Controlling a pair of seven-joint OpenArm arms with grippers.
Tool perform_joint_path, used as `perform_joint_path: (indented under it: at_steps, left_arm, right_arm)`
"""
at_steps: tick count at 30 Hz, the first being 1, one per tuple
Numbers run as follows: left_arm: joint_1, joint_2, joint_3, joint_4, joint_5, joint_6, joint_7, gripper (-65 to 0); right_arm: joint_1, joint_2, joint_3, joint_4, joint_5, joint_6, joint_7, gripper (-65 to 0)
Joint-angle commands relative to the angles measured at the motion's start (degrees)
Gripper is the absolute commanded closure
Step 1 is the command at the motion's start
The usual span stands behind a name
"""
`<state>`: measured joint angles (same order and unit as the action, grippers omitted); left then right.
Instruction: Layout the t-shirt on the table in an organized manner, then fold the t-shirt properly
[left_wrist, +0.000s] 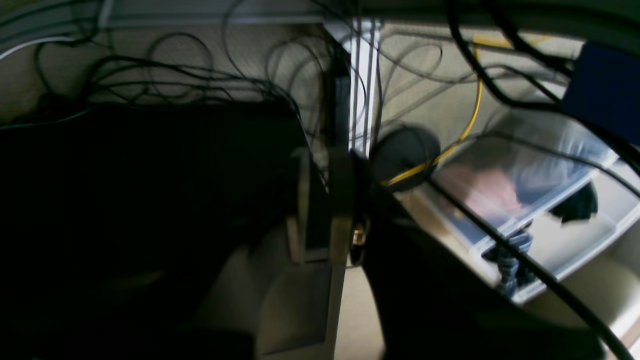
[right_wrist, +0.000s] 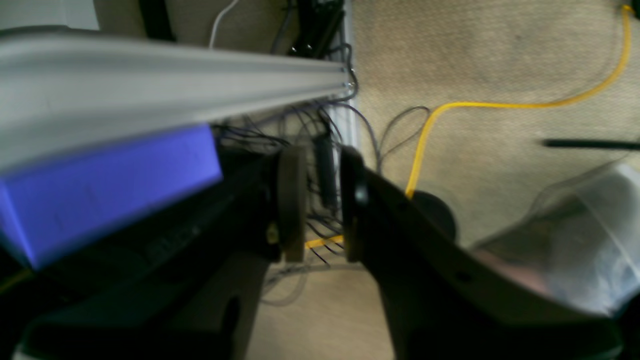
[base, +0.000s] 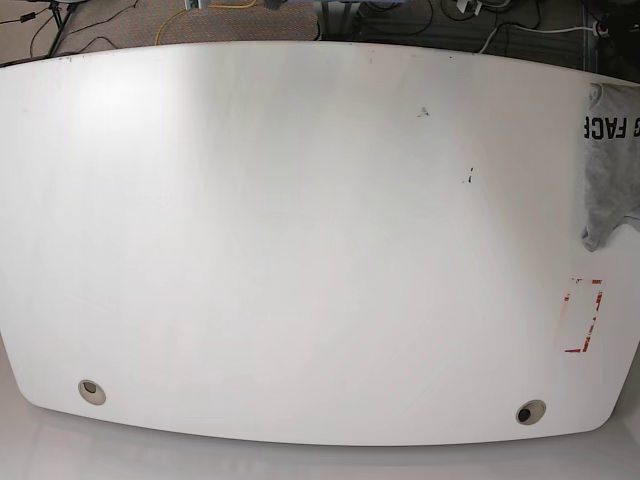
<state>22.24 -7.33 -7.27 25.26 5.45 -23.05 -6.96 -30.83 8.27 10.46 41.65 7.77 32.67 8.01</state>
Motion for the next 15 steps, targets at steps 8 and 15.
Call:
perform_joint_path:
  at_steps: [8, 15]
  left_arm:
    - [-7.34, -0.27, 2.83, -11.67, 0.04, 6.56, -0.03, -6.1]
    - [-12.44, -0.18, 2.83, -17.3, 0.13, 6.56, 0.15, -7.2]
  right_arm:
    - [5.11, 0.83, -0.22, -8.55, 0.1, -2.91, 0.56, -10.8]
    - [8.98, 0.74, -6.55, -13.91, -0.78, -7.57, 0.56, -10.8]
